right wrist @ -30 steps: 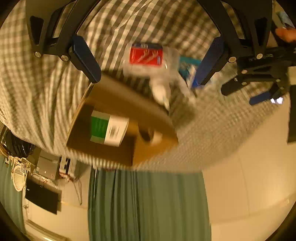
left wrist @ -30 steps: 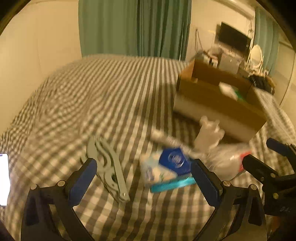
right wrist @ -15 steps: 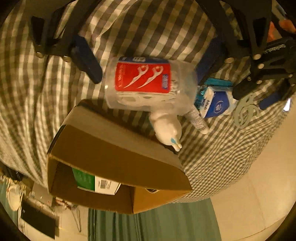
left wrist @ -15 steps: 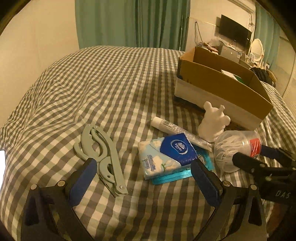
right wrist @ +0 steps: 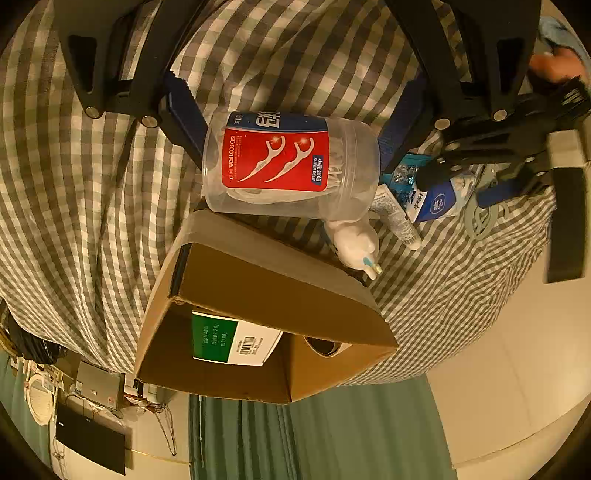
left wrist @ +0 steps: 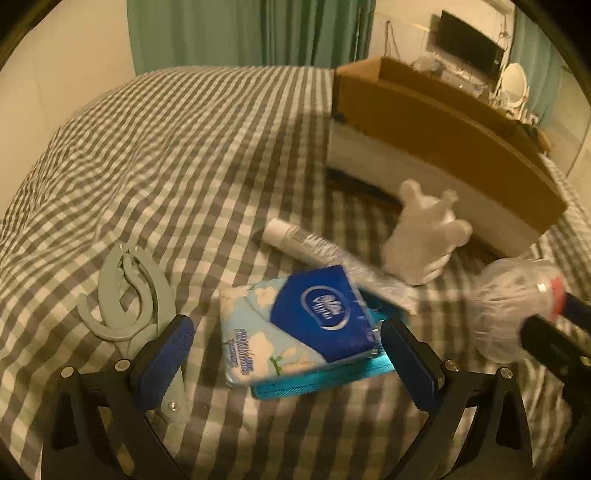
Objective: Organize objects
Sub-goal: 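Grasp the blue tissue pack with the left tool while the right tool grasps the floss tub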
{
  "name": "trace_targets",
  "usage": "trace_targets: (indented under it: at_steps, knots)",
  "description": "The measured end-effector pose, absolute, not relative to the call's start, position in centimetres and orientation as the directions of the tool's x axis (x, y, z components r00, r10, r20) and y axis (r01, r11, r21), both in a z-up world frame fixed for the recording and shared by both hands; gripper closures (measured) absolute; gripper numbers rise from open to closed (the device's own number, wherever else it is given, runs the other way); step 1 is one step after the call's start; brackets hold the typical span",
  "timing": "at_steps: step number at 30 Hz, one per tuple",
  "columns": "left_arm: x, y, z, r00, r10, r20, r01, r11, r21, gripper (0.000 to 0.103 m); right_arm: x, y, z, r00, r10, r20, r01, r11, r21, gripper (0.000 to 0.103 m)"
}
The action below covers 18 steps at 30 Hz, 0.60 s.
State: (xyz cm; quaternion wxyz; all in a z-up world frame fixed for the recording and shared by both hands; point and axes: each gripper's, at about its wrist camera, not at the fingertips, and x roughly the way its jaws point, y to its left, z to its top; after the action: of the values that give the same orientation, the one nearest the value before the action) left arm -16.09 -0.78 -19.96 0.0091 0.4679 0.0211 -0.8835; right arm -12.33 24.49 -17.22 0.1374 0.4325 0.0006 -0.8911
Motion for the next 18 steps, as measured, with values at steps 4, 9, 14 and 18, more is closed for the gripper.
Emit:
trace_targets:
  at_steps: [4,9,14,18]
  knots:
    - [-16.2,-1.3,-20.4,-0.558,0.045,-0.829,0.029,-0.997,-0.074,0.001,-12.2,24.6,-17.2,-0.589,-0.241,-0.771,0.25,-0.962,0.109,0.015]
    - [-15.7,-1.6,-20.2,-0.556,0.087,-0.827,0.014,-0.993,-0.114,0.024,-12.4,23.6,-17.5,-0.592,-0.239,-0.77,0.252,-0.962,0.105,0.015]
    - [-14.2,-1.7,-18.5,-0.582,0.098,-0.807,0.014,-0.991,-0.131,0.025,-11.8,23.7,-17.0,-0.6,-0.253,-0.759,0.25,-0.96,0.122,0.015]
    - [-12.9,-1.6,-15.9,-0.634,0.081,-0.769,0.003,-0.994,-0.107,0.025,-10.9,24.2,-16.2,-0.604,-0.267,-0.751,0.25,-0.958,0.139,0.015]
